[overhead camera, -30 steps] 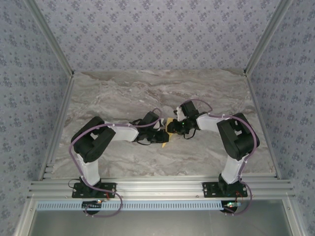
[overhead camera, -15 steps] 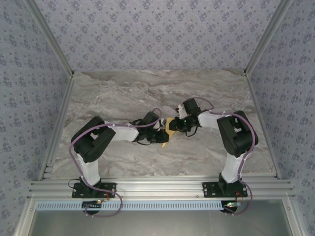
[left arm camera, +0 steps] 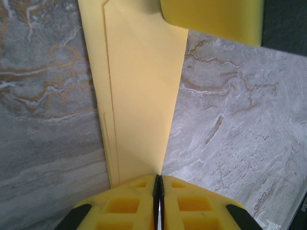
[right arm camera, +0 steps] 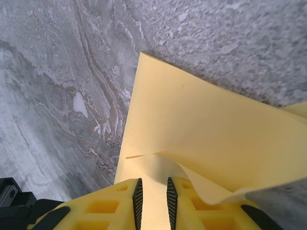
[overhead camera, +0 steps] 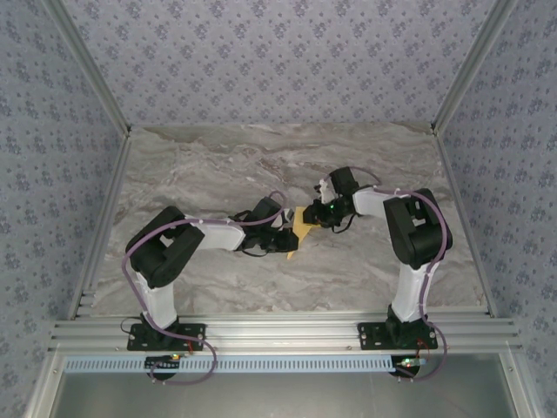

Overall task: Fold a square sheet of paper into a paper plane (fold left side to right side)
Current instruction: Fold the wing for the fifth time at the center of the table.

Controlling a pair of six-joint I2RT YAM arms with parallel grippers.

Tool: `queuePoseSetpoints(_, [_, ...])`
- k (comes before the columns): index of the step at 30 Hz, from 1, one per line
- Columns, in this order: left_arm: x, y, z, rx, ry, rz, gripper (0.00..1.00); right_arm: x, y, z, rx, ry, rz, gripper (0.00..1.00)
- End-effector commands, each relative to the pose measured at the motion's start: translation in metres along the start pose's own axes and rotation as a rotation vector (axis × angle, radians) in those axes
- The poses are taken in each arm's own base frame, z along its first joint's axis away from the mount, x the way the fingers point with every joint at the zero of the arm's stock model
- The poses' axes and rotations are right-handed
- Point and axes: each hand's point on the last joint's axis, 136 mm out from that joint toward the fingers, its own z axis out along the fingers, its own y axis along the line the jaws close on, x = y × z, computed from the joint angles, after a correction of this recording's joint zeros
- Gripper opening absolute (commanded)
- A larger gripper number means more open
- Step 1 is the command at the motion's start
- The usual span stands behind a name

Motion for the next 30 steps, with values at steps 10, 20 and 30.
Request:
queuePoseSetpoints(10, [0.043,0.04,0.006,-0.132,0.137,-0.07,0.11,-0.046,-0.044,-0.017,0.098,-0.108,0.012,0.27])
queuePoseSetpoints(20, [0.042,0.039,0.005,-0.13,0.136,-0.07,0.11,-0.054,-0.066,-0.022,0.134,-0.113,0.05,0.29])
queuePoseSetpoints(30, [0.039,0.035,0.003,-0.118,0.123,-0.062,0.11,-0.078,-0.031,-0.06,0.086,-0.215,-0.015,0.29])
